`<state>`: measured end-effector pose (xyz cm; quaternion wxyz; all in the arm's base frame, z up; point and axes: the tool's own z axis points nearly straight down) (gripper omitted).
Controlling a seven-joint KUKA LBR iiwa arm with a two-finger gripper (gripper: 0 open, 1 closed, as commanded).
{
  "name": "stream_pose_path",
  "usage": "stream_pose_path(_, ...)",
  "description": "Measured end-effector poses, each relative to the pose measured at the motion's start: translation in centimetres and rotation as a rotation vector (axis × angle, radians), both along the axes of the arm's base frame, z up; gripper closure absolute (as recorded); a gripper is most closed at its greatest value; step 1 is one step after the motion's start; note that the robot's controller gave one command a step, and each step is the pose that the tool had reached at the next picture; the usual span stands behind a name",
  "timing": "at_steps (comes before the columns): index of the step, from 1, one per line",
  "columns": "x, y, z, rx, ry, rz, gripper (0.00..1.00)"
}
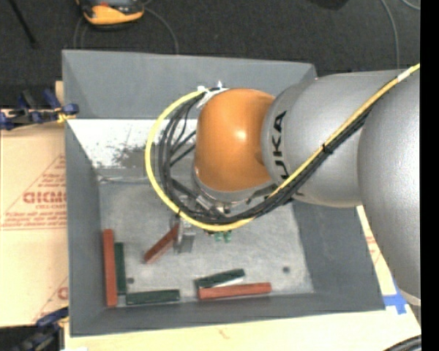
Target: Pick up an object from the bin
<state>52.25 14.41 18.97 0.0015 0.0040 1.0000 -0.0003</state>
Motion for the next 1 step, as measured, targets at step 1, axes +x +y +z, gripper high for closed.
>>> stream_pose_path(1, 0.02, -0.26, 1.33, -0.001, 0.005, 0.137, 1.0)
